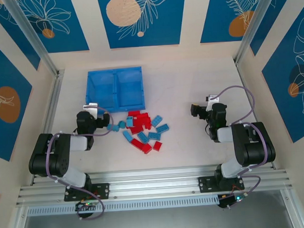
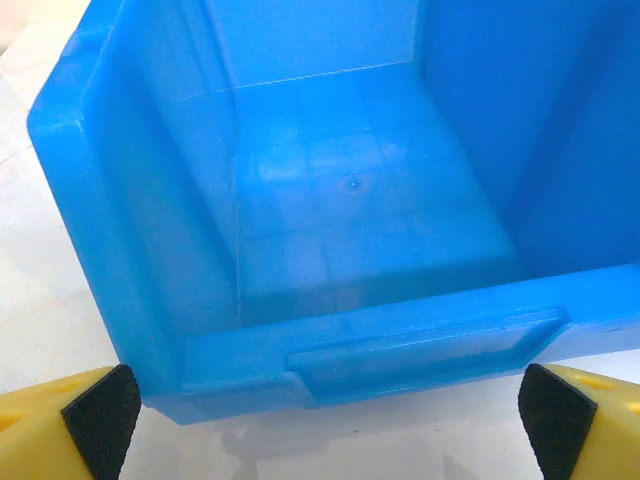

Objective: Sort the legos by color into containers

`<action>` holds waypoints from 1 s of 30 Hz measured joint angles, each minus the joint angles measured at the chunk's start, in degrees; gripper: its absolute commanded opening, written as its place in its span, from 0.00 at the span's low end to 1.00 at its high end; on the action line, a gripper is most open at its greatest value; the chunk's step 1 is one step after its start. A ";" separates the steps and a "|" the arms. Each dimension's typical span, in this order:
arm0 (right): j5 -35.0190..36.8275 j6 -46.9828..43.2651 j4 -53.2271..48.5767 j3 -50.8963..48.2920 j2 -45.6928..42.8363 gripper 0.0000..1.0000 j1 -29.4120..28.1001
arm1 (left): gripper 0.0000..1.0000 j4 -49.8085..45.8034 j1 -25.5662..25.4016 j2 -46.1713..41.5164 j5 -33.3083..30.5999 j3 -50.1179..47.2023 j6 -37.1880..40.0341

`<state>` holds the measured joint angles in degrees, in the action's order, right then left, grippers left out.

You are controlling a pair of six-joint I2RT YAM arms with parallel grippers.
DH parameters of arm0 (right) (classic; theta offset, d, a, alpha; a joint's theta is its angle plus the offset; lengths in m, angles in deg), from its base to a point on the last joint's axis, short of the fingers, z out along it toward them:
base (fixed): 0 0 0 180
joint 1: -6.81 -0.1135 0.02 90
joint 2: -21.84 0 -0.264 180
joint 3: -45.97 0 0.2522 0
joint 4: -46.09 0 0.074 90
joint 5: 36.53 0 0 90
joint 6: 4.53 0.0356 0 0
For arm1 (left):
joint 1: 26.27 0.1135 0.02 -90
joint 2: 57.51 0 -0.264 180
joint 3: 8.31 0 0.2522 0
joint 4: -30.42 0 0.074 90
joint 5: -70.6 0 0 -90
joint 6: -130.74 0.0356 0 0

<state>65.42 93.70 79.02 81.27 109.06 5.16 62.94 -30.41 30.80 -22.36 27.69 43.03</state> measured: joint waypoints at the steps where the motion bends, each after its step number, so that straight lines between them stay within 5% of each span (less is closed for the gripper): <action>1: -0.02 0.00 0.00 0.00 0.00 0.99 0.00 | 1.00 0.00 0.00 0.00 -0.02 0.00 0.02; 20: 0.33 -0.26 -1.92 0.22 -1.14 0.99 -0.52 | 1.00 0.02 0.00 0.00 0.00 0.00 0.02; 24: 9.09 1.25 -13.33 0.76 -13.97 1.00 -5.31 | 1.00 0.00 -0.04 -0.04 -0.13 0.00 0.20; 30: 12.46 20.61 -47.39 14.25 -36.11 1.00 -7.50 | 1.00 -6.54 -1.46 -9.38 -7.10 -0.59 -1.55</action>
<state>77.88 114.31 31.64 95.52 72.95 -2.34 56.41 -31.88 21.42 -29.47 27.10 41.48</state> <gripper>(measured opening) 0.999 0.999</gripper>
